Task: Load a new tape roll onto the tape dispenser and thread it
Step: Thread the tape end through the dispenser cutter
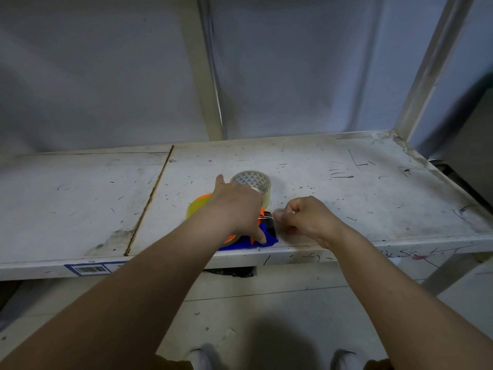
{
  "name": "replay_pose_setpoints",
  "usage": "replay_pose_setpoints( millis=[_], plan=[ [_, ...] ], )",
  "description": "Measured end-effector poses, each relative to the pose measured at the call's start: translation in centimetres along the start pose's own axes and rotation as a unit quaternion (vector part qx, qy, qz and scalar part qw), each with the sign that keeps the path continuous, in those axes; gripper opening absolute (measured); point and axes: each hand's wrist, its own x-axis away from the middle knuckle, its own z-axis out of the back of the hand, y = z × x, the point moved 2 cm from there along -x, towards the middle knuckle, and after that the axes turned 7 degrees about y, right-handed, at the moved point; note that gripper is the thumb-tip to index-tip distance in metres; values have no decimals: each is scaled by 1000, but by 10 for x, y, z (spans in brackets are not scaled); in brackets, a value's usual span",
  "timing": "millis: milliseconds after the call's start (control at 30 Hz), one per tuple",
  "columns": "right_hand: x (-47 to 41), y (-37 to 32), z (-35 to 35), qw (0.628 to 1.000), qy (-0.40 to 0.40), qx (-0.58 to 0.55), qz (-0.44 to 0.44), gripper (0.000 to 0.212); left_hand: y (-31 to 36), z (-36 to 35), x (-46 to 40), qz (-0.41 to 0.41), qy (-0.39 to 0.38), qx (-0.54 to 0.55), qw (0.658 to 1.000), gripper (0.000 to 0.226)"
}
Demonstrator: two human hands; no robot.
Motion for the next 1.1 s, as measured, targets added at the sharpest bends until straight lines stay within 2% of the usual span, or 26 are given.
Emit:
replay_pose_setpoints(
  millis=[233,300,400,567,733,933,1100],
  plan=[
    [-2,3,4,999,-23,-1,-34,31,-1,-1,1,-3,5,2,1000,53],
    [-5,5,8,997,-26,-46,-58,31,-1,0,2,-4,3,0,1000,51],
    [-3,6,12,977,-76,-164,-109,29,-1,1,2,-7,0,-3,1000,51],
    [-1,8,10,957,-89,-231,-153,26,-1,1,2,-7,-10,-5,1000,50],
    [-5,11,8,958,-73,-222,-166,21,8,1,2,-10,-2,-34,999,43],
    [-3,11,10,961,-71,-212,-163,18,14,-3,1,1,1,-59,998,62],
    [0,7,16,965,-83,-199,-152,21,17,-1,4,-1,12,-71,997,59]
  ],
)
